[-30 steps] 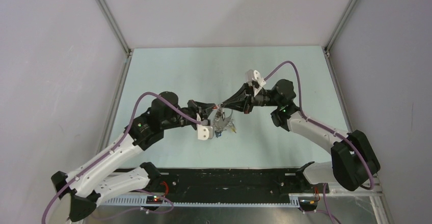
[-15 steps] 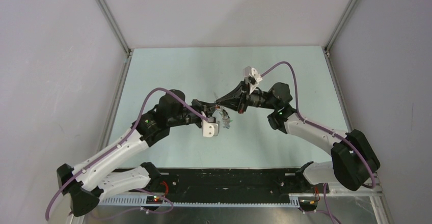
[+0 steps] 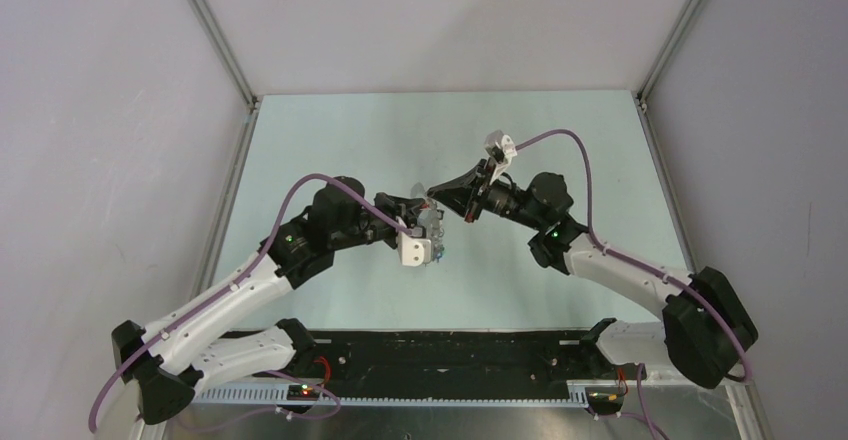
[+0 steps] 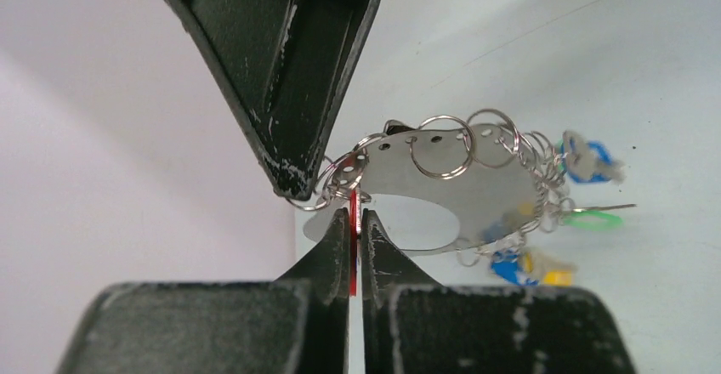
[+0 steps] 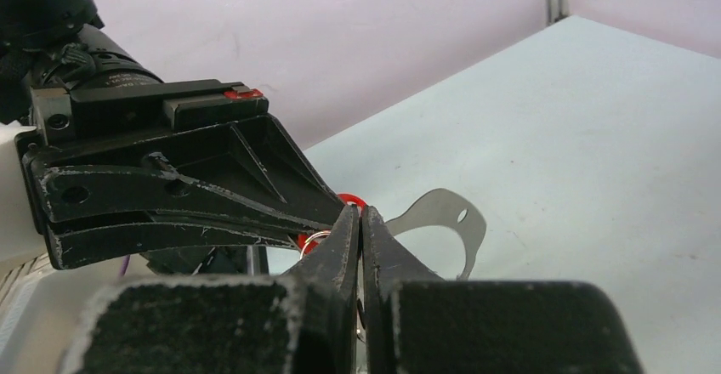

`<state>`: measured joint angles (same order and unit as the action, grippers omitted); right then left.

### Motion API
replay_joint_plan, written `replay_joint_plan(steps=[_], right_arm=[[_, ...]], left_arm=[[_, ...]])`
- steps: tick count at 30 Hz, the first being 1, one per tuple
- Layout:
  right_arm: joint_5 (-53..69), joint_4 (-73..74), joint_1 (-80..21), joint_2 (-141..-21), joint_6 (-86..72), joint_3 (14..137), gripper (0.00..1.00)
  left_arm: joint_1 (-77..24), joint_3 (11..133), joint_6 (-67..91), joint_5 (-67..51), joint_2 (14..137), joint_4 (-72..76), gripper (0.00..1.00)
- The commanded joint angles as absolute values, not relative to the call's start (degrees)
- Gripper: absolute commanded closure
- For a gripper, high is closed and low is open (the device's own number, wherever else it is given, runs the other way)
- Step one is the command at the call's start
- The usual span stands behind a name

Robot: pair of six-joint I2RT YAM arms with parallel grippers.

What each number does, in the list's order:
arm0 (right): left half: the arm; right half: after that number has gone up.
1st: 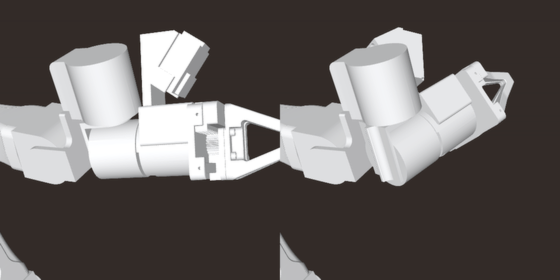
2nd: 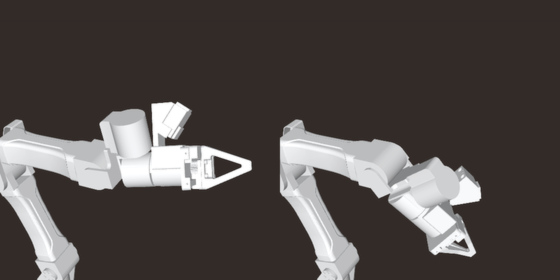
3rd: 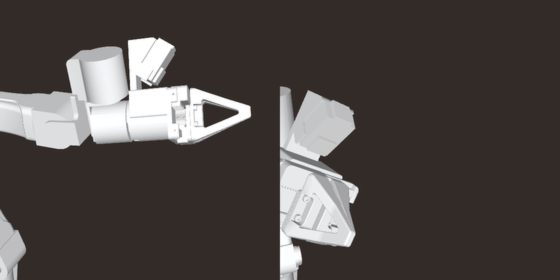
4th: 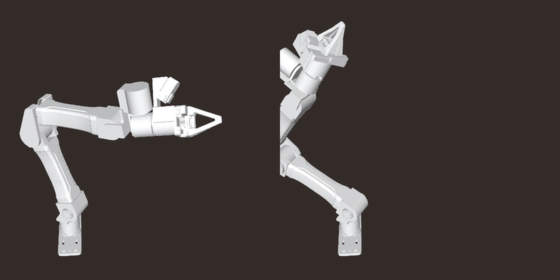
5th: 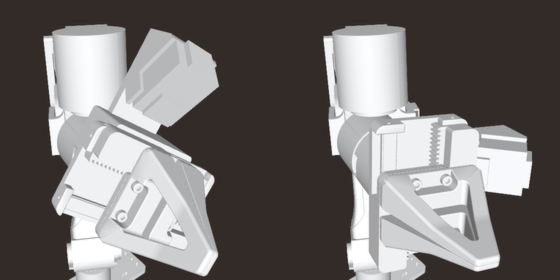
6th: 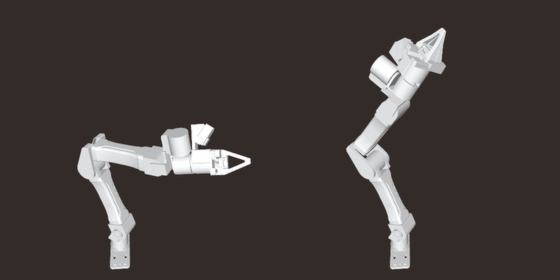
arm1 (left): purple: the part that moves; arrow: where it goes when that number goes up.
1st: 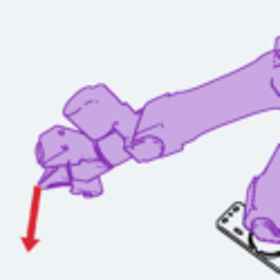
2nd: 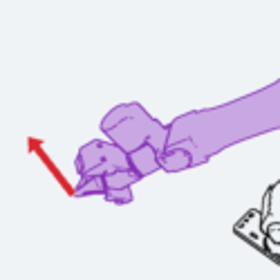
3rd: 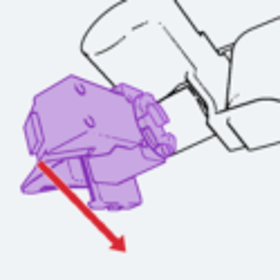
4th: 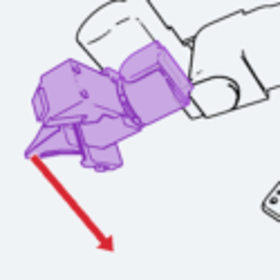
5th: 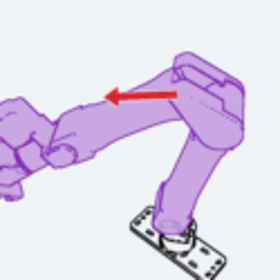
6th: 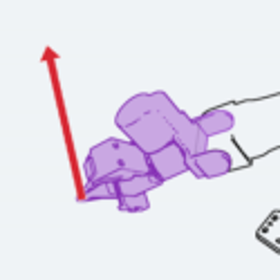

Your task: Remove the keys from the keyring

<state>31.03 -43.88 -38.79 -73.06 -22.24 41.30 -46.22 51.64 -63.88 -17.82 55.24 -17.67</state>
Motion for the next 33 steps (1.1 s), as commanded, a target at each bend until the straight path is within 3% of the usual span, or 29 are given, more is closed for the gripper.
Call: replay_joint_plan(steps=[1, 10, 24, 29, 33], right_arm=[[18.00, -40.31, -38.27, -68.47, -19.17, 41.57, 1.00], [8.90, -36.69, -35.46, -64.96, -20.95, 38.55, 1.00], [25.31, -41.23, -33.12, -62.77, -18.77, 34.75, 1.00], [33.26, -42.04, -33.13, -63.16, -15.31, 34.72, 0.71], [39.33, -43.01, -33.06, -63.21, -10.53, 34.72, 0.66]], left_arm=[[-47.19, 52.85, -61.73, -17.68, 54.10, -17.34, 1.00], [-47.12, 52.19, -62.05, -17.44, 53.57, -17.24, 1.00], [-47.14, 55.45, -59.25, -12.24, 54.60, -17.26, 1.00], [-47.14, 55.59, -60.41, -14.67, 53.55, -17.31, 1.00], [-47.17, 54.67, -62.49, -18.07, 52.07, -17.39, 1.00]])
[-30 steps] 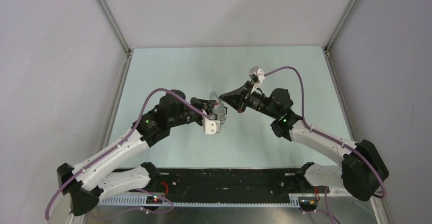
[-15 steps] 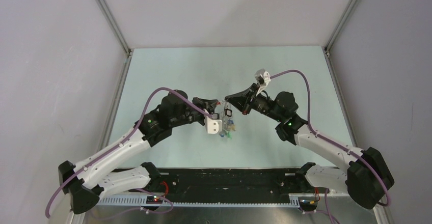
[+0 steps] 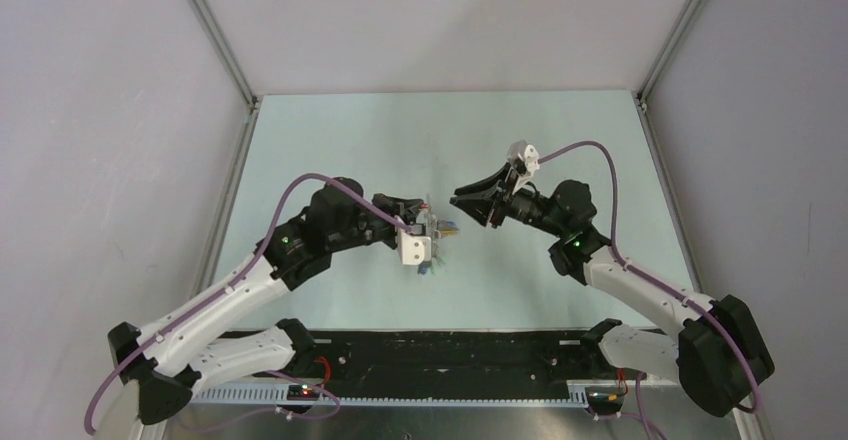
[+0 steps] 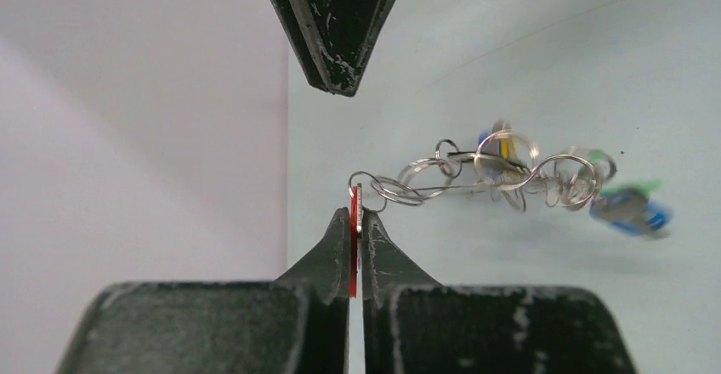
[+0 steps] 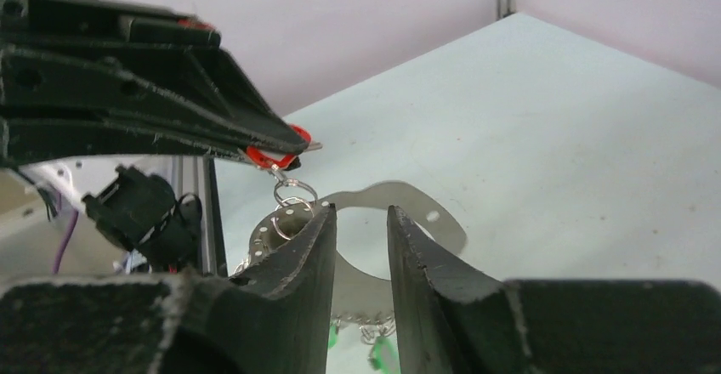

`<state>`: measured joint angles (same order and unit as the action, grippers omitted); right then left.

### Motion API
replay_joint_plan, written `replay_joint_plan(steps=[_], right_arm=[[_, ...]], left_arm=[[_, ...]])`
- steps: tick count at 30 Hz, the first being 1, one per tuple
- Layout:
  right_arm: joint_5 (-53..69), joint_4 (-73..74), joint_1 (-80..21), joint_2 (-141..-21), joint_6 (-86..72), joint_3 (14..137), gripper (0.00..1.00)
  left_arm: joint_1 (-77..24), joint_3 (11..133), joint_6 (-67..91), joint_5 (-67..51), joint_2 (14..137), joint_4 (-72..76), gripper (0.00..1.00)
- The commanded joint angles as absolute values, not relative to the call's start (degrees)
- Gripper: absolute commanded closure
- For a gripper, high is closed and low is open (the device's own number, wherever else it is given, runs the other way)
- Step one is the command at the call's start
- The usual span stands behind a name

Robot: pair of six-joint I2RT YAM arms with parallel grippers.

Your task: Remove the keys from the keyring

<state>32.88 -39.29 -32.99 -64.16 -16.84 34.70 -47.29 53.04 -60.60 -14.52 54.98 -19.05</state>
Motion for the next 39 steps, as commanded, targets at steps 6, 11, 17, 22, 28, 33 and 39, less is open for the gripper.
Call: replay_joint_plan(steps=[6, 11, 17, 22, 28, 33, 39], right_arm=[[45.56, -46.37, -33.21, -63.35, -4.86, 35.07, 0.58], [48.82, -44.76, -33.48, -64.92, -0.40, 37.14, 0.56], [50.95, -45.80, -33.76, -67.45, 1.69, 39.16, 0.56], [51.30, -46.29, -34.06, -68.08, 1.65, 40.20, 0.57], [51.99, -45.51, -34.51, -67.70, 2.68, 40.49, 0.60], [50.86, -45.25, -34.65, -67.74, 3.06, 40.79, 0.60], [51.28, -42.25, -35.76, -67.32, 4.23, 41.12, 0.61]], left_arm=[[-47.08, 53.39, -64.83, -20.38, 50.37, -17.40, 1.00], [-47.16, 53.22, -65.67, -21.80, 49.69, -17.40, 1.00], [-47.15, 53.32, -66.26, -22.98, 49.22, -17.40, 1.00], [-47.13, 53.39, -66.44, -23.24, 49.10, -17.39, 1.00], [-47.15, 53.55, -66.61, -23.40, 49.11, -17.39, 1.00], [-47.12, 53.61, -66.83, -23.68, 48.96, -17.37, 1.00], [-47.20, 53.80, -66.91, -23.21, 48.57, -17.38, 1.00]])
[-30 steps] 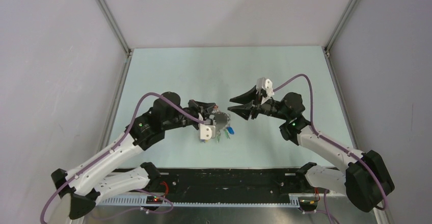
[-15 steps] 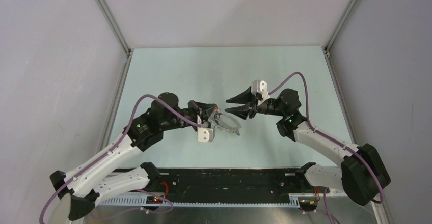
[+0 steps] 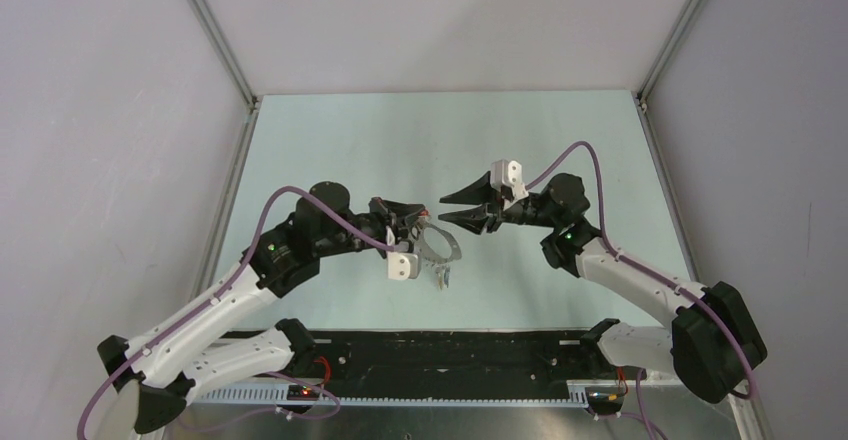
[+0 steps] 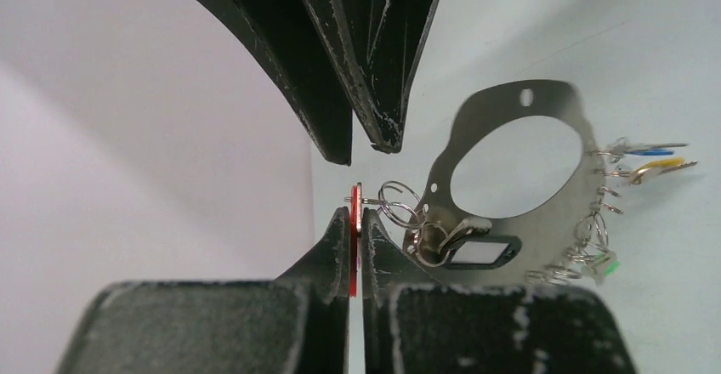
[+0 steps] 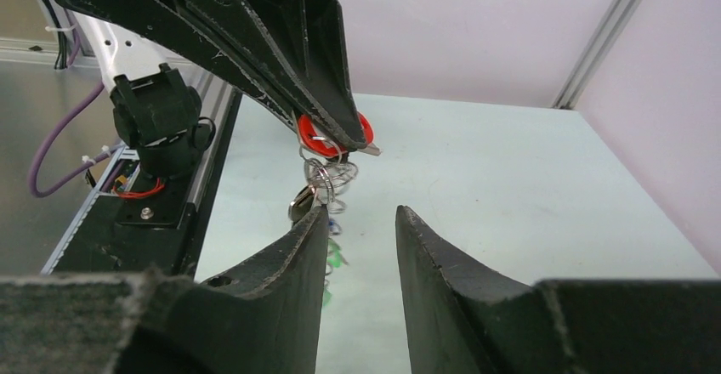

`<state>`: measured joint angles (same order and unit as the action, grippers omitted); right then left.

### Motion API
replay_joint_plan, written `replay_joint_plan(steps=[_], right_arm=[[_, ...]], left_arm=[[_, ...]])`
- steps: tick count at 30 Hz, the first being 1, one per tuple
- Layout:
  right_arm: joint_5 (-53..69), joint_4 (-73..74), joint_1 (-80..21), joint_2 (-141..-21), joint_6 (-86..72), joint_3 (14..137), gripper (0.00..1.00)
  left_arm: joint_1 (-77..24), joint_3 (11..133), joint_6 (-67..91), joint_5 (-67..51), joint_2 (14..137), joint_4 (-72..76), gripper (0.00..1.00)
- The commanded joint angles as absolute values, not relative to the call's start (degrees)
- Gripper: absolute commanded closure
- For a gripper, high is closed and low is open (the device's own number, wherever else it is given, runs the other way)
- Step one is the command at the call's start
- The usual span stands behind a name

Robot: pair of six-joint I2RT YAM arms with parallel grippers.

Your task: Remove the keys from the keyring

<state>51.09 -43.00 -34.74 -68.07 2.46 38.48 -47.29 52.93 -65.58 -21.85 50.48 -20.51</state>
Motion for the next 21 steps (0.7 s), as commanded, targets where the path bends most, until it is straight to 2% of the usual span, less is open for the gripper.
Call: replay_joint_plan(steps=[1, 11, 21], right_arm=[[50.99, -41.87, -35.90, -67.08, 4.75, 41.09, 0.61], [48.58, -42.07, -34.84, -65.67, 6.21, 41.67, 0.61], [52.71, -40.66, -32.84, -66.98, 6.90, 44.81, 0.61]], left_arm=[[-47.13, 53.79, -67.02, -23.21, 48.59, -17.39, 1.00], [-47.19, 53.74, -68.46, -25.22, 48.28, -17.37, 1.00], [-47.24, 55.49, -71.15, -27.75, 50.01, -20.09, 1.00]])
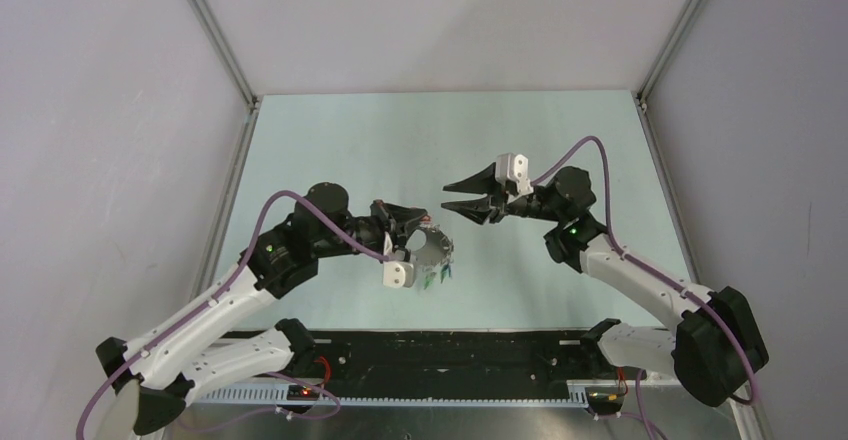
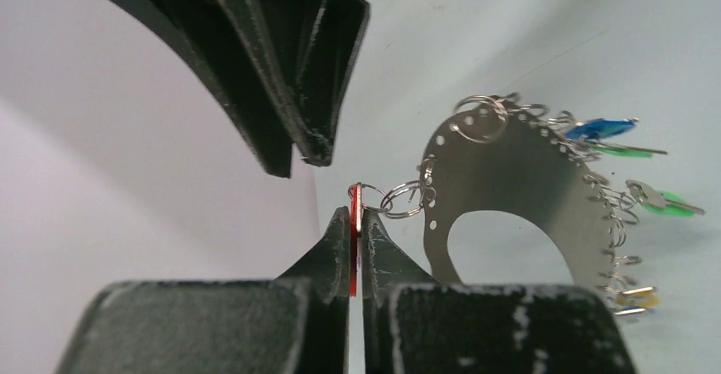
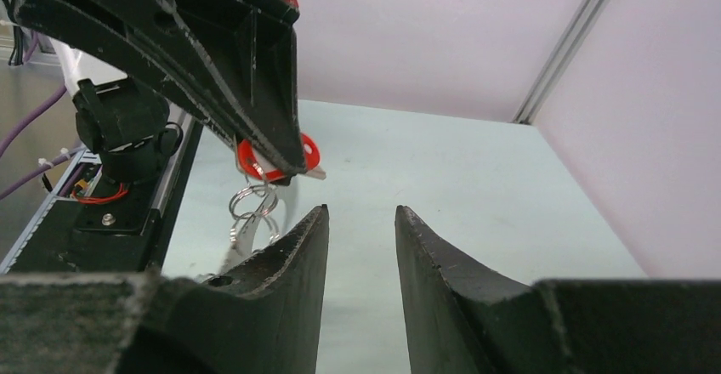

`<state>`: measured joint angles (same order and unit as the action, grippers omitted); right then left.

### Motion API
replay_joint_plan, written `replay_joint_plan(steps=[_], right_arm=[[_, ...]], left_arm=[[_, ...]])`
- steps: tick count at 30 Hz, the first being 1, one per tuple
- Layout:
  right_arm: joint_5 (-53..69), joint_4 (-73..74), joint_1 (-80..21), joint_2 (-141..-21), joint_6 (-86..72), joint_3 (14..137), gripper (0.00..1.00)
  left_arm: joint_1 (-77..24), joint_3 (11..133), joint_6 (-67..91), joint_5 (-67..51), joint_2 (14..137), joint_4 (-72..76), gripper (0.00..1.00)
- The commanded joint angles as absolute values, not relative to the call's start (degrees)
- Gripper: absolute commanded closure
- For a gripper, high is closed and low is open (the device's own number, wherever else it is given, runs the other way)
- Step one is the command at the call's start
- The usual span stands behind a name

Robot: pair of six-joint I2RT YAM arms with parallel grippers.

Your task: Remove the keys from the keyring

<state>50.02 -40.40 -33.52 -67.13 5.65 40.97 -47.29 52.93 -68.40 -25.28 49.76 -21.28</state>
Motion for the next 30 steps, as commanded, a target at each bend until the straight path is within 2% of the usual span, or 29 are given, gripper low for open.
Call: replay_joint_plan(steps=[1, 9, 18, 30], right_arm=[[53.21, -40.24, -32.77, -67.61, 6.96, 45.19, 0.61], [59.66, -39.75, -32.77, -69.91, 4.86, 45.61, 0.61], [60.20, -36.17, -32.27, -69.47, 5.87, 45.60, 0.59], [63.42, -39.68, -33.00, -70.29, 1.89, 45.62, 0.58]], left_arm=[[-47.23, 55.99, -71.62, -27.76, 50.19, -20.29, 1.00], [-47.27, 59.54, -74.16, -27.02, 53.65, -20.93, 1.00], [-47.28, 61.64, -75.47, -27.26, 55.17, -20.94, 1.00], [-47.28, 61.92, -76.11, -26.73, 55.31, -21.00, 1.00]])
